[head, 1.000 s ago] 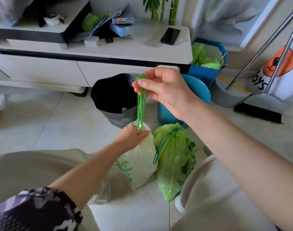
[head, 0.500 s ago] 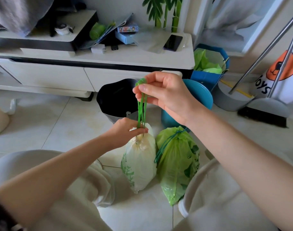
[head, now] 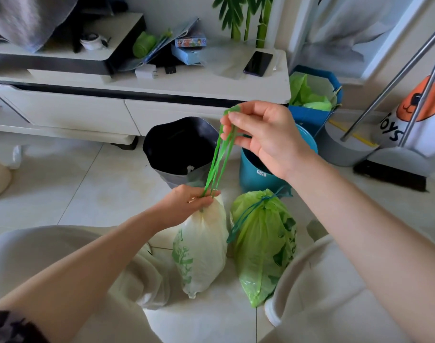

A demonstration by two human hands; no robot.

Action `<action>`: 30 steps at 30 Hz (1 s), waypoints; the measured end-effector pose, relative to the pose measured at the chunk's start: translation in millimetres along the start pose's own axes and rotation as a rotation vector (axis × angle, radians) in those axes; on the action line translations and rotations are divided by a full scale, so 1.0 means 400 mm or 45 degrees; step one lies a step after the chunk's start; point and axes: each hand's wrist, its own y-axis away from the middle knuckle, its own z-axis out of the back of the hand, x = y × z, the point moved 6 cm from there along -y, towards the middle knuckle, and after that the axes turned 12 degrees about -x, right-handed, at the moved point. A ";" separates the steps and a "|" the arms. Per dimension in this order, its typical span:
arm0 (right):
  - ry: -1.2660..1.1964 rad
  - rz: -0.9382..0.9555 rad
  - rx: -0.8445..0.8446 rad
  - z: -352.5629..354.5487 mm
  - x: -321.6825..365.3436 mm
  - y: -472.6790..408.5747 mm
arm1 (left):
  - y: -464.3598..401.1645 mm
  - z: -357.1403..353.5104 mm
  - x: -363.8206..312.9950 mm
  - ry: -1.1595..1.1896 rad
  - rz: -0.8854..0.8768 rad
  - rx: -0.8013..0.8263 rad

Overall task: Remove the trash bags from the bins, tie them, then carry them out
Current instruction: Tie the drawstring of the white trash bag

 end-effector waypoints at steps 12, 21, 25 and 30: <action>0.116 0.057 -0.199 0.056 0.028 -0.024 | 0.023 0.044 -0.001 0.804 0.433 -0.307; 0.690 0.314 -0.140 0.059 0.040 0.005 | -0.010 0.056 0.024 0.258 0.307 -0.382; 0.752 0.381 -0.120 0.048 0.039 0.012 | -0.008 0.020 -0.036 -0.192 -0.020 -0.135; 0.613 0.314 -0.177 0.059 0.034 -0.007 | 0.007 -0.005 -0.075 -0.251 -0.209 0.008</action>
